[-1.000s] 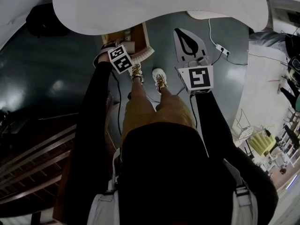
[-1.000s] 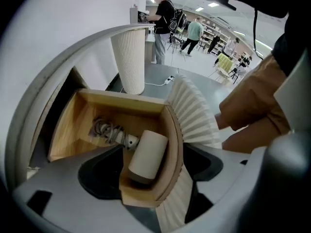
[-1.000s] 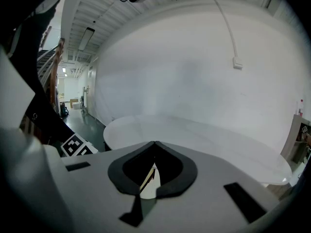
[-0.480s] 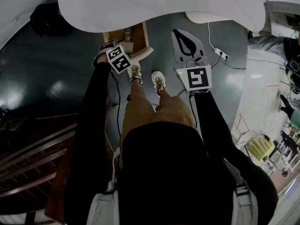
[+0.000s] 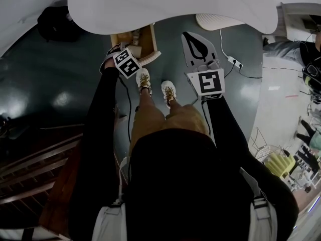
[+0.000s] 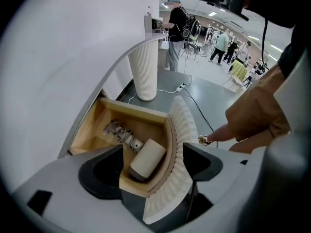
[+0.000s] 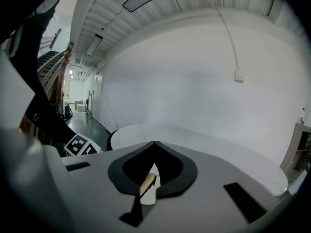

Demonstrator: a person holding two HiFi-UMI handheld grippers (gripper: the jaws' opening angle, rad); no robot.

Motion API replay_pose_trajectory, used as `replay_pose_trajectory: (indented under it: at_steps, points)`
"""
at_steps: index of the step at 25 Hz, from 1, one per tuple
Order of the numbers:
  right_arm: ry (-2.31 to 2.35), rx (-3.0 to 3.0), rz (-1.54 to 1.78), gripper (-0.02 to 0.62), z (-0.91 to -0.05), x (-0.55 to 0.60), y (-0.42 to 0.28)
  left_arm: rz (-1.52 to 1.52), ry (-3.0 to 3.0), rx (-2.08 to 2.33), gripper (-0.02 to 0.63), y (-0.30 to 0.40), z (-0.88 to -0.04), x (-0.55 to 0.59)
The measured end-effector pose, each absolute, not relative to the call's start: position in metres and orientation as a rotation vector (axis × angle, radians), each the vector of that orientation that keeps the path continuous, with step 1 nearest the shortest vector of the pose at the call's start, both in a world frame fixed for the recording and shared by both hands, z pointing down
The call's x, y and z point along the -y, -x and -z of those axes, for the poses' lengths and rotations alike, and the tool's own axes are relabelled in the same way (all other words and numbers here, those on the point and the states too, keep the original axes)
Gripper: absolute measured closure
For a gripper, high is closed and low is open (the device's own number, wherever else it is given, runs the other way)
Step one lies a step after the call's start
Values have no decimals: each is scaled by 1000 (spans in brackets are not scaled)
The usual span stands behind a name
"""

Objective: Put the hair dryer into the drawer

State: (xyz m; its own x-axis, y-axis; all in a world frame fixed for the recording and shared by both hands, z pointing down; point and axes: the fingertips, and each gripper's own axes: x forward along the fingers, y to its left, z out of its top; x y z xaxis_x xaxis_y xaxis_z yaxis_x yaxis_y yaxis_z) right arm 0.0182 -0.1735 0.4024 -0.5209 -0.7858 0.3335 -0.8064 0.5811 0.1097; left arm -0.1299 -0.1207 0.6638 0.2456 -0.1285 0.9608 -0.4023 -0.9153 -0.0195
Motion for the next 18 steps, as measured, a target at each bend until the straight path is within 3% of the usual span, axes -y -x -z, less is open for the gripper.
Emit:
replay_pose_trajectory:
  at_steps: [18]
  points:
    - [-1303, 2624, -102, 571, -353, 163, -33, -1456, -2308, 900, 204, 106, -564, 125]
